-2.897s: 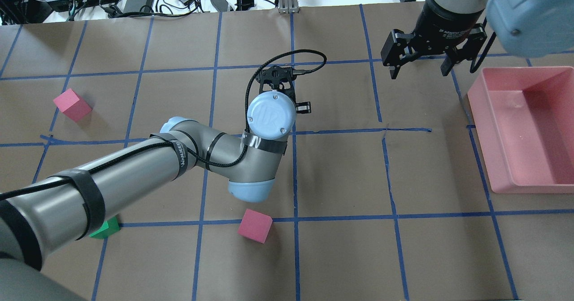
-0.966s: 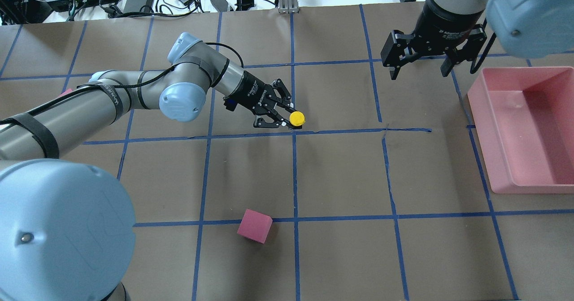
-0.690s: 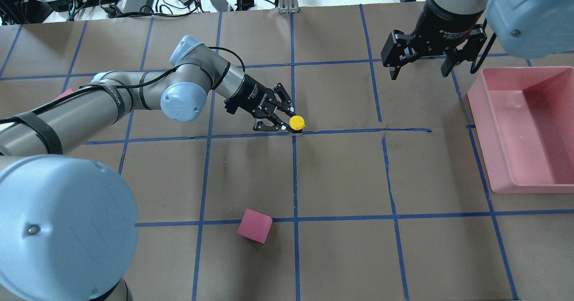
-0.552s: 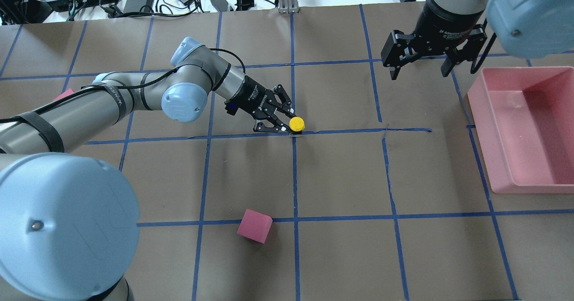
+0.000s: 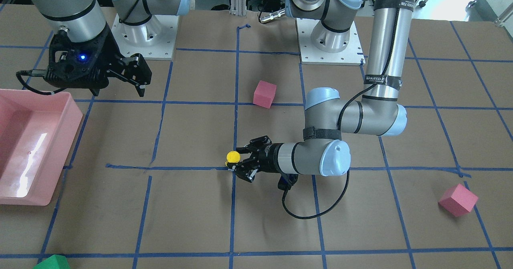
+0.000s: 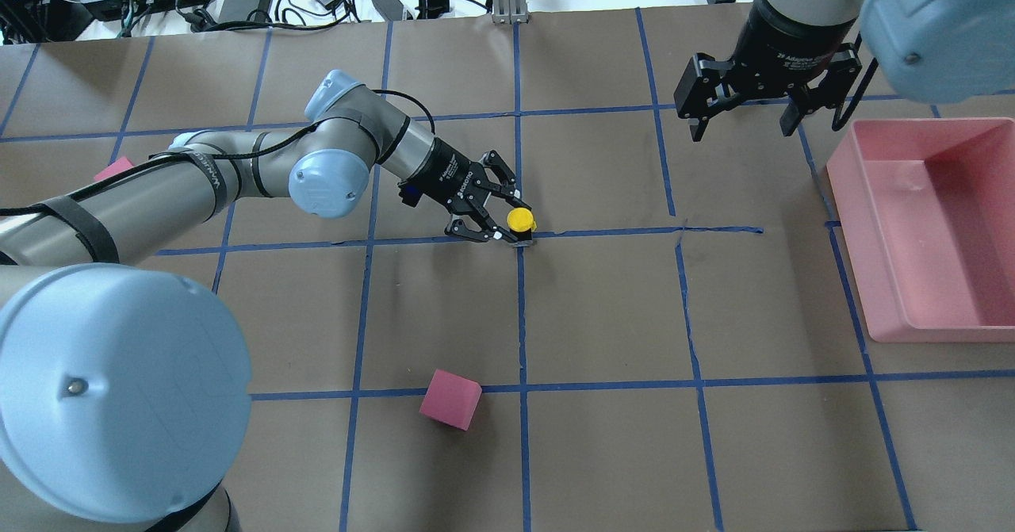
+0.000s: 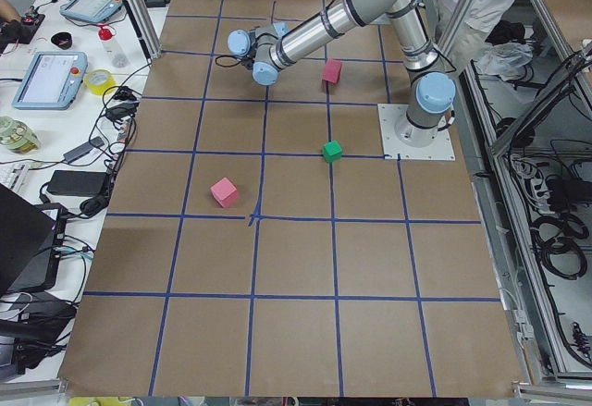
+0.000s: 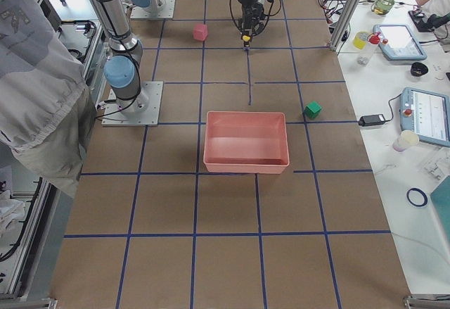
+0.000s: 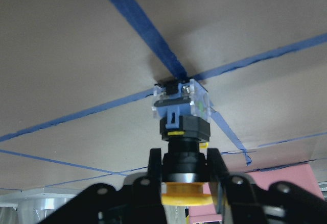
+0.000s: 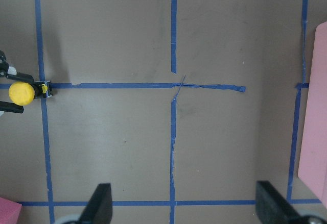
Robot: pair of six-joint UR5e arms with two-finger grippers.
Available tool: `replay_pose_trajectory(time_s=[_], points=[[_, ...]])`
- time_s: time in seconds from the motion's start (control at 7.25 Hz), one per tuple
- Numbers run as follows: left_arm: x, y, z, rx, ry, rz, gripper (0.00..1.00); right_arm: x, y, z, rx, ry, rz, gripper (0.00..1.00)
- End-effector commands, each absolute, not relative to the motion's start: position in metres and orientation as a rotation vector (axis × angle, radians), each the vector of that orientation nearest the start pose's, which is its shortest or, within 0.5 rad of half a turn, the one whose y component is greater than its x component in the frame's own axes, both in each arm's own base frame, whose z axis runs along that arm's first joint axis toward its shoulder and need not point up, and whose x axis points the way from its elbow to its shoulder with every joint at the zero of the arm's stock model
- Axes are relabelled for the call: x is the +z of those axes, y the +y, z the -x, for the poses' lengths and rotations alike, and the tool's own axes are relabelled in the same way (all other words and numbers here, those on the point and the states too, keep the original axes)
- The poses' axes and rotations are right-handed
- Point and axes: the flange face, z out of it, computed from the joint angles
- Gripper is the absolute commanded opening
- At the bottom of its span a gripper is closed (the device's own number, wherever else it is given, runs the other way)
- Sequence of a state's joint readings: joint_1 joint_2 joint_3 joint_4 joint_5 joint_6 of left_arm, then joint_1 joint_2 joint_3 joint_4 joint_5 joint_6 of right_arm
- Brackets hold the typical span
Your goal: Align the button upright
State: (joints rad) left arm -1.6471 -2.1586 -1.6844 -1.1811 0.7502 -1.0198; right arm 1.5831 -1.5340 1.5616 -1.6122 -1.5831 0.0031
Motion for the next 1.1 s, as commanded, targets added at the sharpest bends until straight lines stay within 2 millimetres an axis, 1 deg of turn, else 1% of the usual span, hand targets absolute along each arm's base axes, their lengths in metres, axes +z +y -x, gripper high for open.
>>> replay_pose_trajectory(time_s=[0.0, 0.14, 0.28, 0.41, 0.55, 0.69, 0.83, 0.97], points=[[0.221, -0.609, 0.241, -0.655, -2.291, -1.205, 1.00, 0.478, -0.507, -0.138, -0.022, 3.154, 0.014, 1.00], [0.259, -0.615, 0.238, -0.550, -2.379, -1.189, 1.00, 0.478, -0.507, -0.138, -0.022, 3.154, 0.014, 1.00], [0.294, -0.603, 0.240, -0.485, -2.471, -1.144, 0.98, 0.478, -0.507, -0.139, -0.022, 3.154, 0.017, 1.00], [0.338, -0.584, 0.240, -0.382, -2.551, -1.079, 0.98, 0.478, -0.507, -0.138, -0.022, 3.154, 0.014, 1.00], [0.383, -0.555, 0.240, -0.280, -2.658, -0.938, 0.98, 0.478, -0.507, -0.138, -0.022, 3.154, 0.014, 1.00], [0.414, -0.519, 0.239, -0.206, -2.828, -0.775, 1.00, 0.478, -0.507, -0.138, -0.022, 3.154, 0.014, 1.00], [0.438, -0.488, 0.237, -0.095, -2.957, -0.527, 1.00, 0.478, -0.507, -0.138, -0.022, 3.154, 0.014, 1.00], [0.461, -0.463, 0.225, 0.015, -3.084, -0.303, 1.00, 0.478, -0.507, -0.138, -0.022, 3.154, 0.014, 1.00]])
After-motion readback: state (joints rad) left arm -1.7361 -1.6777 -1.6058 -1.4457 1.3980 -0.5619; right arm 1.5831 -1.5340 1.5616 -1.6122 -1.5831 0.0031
